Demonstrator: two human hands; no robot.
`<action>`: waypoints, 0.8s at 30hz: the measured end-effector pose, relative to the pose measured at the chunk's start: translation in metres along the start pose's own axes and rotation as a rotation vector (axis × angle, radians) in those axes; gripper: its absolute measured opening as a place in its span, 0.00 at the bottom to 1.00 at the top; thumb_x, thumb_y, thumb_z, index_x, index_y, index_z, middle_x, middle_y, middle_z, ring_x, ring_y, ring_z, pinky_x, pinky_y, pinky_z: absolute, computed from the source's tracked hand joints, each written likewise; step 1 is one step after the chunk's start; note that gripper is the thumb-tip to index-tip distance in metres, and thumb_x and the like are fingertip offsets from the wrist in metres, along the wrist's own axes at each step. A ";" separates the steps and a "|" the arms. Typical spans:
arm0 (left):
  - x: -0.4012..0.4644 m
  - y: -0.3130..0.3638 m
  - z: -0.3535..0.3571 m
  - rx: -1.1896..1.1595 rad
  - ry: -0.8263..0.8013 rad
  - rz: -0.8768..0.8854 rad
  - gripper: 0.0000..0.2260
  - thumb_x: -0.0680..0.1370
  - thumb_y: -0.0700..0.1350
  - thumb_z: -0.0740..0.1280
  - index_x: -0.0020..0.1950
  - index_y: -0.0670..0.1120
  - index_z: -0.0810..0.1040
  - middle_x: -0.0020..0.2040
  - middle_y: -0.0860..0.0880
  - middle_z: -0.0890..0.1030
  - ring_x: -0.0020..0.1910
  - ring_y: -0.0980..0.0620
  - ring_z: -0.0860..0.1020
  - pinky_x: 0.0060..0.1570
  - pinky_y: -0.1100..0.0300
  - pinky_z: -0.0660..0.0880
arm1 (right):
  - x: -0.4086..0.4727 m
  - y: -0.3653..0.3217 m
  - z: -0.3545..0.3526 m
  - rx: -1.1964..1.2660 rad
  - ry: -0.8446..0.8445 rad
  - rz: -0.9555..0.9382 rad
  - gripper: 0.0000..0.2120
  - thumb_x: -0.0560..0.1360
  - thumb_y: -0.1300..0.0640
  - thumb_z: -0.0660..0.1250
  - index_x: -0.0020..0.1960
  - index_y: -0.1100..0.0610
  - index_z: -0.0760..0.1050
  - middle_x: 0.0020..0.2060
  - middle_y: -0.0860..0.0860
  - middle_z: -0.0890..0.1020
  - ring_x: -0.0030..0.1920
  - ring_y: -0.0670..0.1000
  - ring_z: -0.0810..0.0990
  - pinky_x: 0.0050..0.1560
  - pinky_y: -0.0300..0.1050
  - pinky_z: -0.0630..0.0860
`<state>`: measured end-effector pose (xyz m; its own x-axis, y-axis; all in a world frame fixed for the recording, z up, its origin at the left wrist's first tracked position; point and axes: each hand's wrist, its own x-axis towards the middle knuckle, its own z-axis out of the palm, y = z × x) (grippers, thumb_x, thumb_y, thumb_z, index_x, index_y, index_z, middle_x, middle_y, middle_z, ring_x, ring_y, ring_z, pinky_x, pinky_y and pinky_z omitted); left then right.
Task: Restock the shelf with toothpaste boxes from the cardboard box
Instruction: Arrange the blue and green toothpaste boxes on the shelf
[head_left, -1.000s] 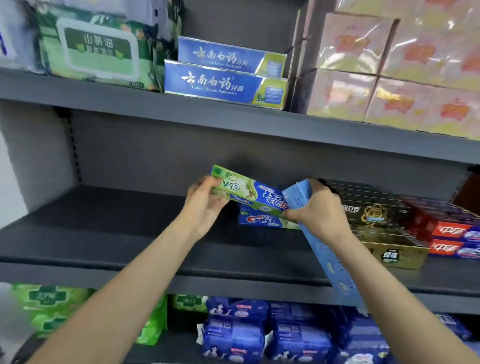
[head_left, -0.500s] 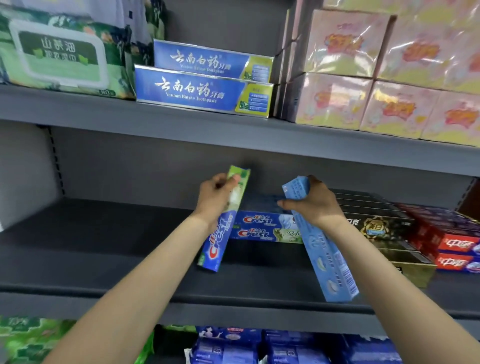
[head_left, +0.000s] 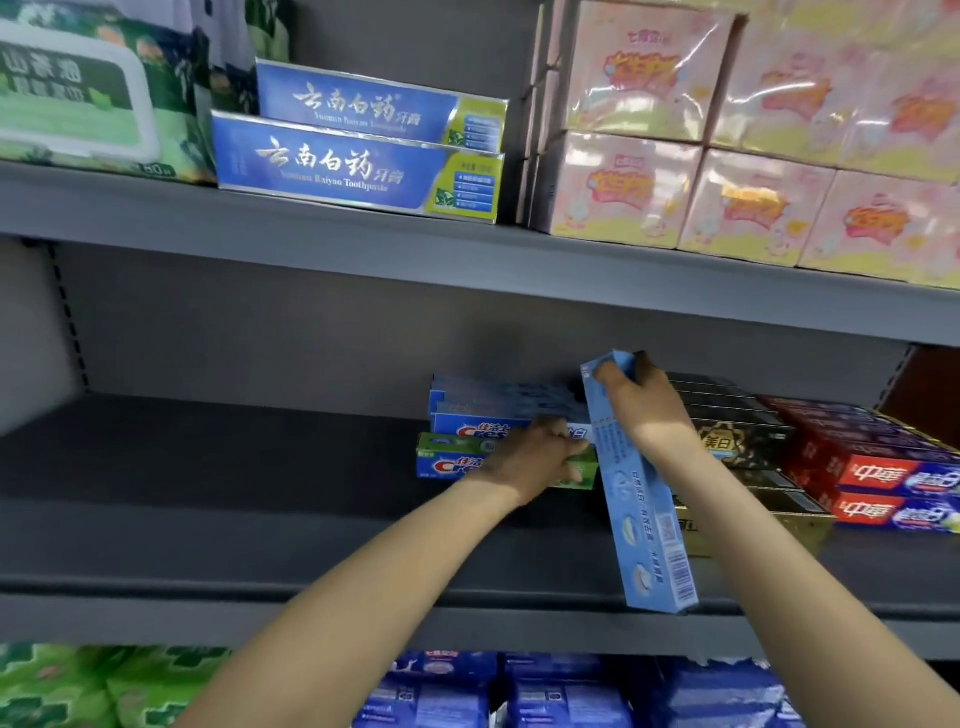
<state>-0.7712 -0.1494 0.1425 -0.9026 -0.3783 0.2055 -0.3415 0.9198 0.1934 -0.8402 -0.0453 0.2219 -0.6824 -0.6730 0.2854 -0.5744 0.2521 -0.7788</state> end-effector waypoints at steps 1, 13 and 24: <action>0.000 0.001 0.001 0.109 0.039 0.033 0.19 0.80 0.48 0.62 0.71 0.48 0.69 0.65 0.46 0.69 0.67 0.45 0.64 0.62 0.55 0.63 | 0.000 0.003 -0.001 0.006 -0.002 0.003 0.17 0.78 0.48 0.57 0.63 0.58 0.67 0.59 0.59 0.76 0.53 0.59 0.76 0.47 0.45 0.66; -0.052 -0.019 -0.023 -0.915 0.177 -0.185 0.08 0.78 0.56 0.62 0.53 0.55 0.77 0.54 0.50 0.81 0.55 0.51 0.79 0.62 0.51 0.73 | 0.013 0.013 0.027 0.315 -0.008 0.124 0.18 0.77 0.50 0.61 0.62 0.58 0.64 0.54 0.56 0.77 0.55 0.58 0.76 0.57 0.52 0.71; -0.088 -0.056 -0.069 -0.714 0.082 -0.284 0.14 0.71 0.49 0.73 0.50 0.41 0.80 0.44 0.44 0.82 0.41 0.52 0.78 0.43 0.58 0.71 | 0.012 0.006 0.044 0.727 -0.111 0.217 0.09 0.80 0.53 0.60 0.57 0.57 0.67 0.48 0.54 0.75 0.42 0.53 0.78 0.37 0.42 0.79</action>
<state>-0.6550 -0.1747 0.1797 -0.7741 -0.6215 0.1203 -0.2802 0.5068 0.8152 -0.8322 -0.0824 0.1968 -0.6746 -0.7361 0.0563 0.0356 -0.1086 -0.9934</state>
